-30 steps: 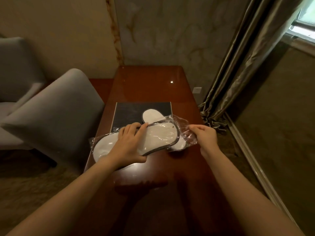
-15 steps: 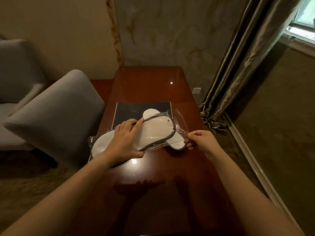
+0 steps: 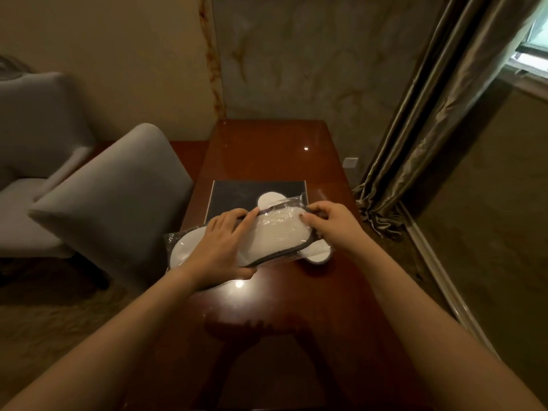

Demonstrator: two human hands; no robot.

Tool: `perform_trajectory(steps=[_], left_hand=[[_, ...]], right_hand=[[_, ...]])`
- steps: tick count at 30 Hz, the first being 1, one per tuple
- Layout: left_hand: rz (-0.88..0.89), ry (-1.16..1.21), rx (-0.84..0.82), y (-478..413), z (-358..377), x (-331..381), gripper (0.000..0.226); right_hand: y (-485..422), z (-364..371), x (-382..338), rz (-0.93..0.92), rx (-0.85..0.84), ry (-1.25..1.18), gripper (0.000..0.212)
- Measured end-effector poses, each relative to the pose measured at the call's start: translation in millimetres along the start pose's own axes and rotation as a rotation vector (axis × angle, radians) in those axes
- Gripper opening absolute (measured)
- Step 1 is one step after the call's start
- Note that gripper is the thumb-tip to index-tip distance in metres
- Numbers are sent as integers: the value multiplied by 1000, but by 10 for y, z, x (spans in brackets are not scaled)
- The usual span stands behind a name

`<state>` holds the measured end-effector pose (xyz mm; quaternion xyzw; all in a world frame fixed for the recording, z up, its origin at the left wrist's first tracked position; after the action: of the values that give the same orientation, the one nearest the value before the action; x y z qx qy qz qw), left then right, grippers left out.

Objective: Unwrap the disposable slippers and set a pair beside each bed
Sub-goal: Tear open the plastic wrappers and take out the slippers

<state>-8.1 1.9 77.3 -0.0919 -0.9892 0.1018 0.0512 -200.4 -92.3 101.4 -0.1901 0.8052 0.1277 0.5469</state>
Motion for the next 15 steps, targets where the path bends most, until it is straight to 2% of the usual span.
perform_trajectory(steps=[2,5,8,10,12,15], left_hand=[[-7,-28,-15,15,-31,-58,113],[-16,-82,-81,8,-46,-169,117],[14,-116,-141,-2,-11,-191,118],[53,-120,-153,-10,19,-132,118],[86,-112,-150,-37,47,-58,117],[126,-112,-143,-97,81,26,116]], right_hand=[[-9,-93,24,37,37,-112,4],[-2,-232,75,84,10,-130,7],[-9,-242,58,-11,-145,194,37],[7,-162,11,-73,-312,411,65],[20,-52,-14,-102,-452,571,82],[7,83,15,-147,-503,836,104]])
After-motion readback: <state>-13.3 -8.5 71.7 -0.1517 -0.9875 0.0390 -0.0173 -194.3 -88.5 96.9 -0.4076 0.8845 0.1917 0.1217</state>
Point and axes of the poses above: each hand's wrist, its own y-axis away from the middle knuckle, its own z-axis out of the palm, x = y × z, the point moved 5 cm from there along -y, towards the middle knuckle, and after that the axes turned 5 degrees about -y, right-handed, at the moved point
